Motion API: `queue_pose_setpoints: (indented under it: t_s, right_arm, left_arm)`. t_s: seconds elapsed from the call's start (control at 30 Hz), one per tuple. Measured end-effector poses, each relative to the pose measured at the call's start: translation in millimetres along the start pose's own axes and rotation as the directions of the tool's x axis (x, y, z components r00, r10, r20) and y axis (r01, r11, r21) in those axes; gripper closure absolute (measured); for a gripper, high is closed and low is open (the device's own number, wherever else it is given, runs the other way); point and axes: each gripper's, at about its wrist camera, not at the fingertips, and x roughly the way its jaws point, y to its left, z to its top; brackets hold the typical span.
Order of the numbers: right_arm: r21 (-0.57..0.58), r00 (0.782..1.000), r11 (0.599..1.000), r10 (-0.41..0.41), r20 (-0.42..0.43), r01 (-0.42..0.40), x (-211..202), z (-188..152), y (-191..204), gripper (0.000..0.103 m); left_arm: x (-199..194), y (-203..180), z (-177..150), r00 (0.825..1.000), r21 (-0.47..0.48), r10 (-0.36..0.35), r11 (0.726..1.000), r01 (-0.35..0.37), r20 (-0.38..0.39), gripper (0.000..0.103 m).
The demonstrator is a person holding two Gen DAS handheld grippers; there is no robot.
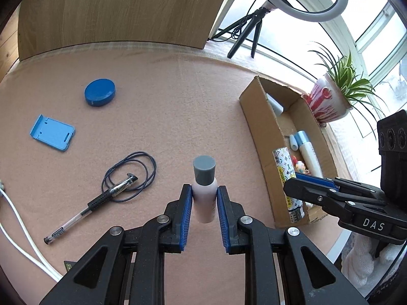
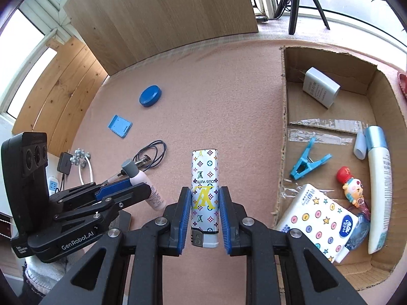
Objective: Organize objects
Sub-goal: 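Carry the lotion bottle and lighter into the box and open both tools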
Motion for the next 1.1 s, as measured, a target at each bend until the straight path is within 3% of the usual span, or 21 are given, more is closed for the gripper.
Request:
queue_pose_setpoints:
  t_s: [0.3,0.5,0.87,1.1]
  right_arm:
    - [0.074,0.995,0.997,-0.03,0.097,0.023,-56.1,-6.3,-43.7,0.083]
    - [0.129,0.99,0.99,-0.074,0.122,0.058,-74.9,-14.4,-77.0,0.083]
    - [0.183,0.988,0.98,-0.095,0.12,0.072,-77.6,-20.2,-112.9,0.083]
    - [0.184,0.989,0.98,-0.095,0.112,0.073,-73.6,-20.5,-118.1,0.083]
  left_arm:
    - [2.4,-68.8,50.7,0.995,0.09,-0.072,0.994,0.067,0.062,0.082]
    - [26.1,-108.2,70.8,0.992,0.125,-0.113,0.986,0.106,0.051,0.082]
    - [79.0,-150.2,79.6,0.995,0.157,-0.099,0.983,0.098,-0.003,0.082]
    - [86.9,-159.5,79.7,0.997,0.171,-0.08,0.982,0.08,-0.005,0.078]
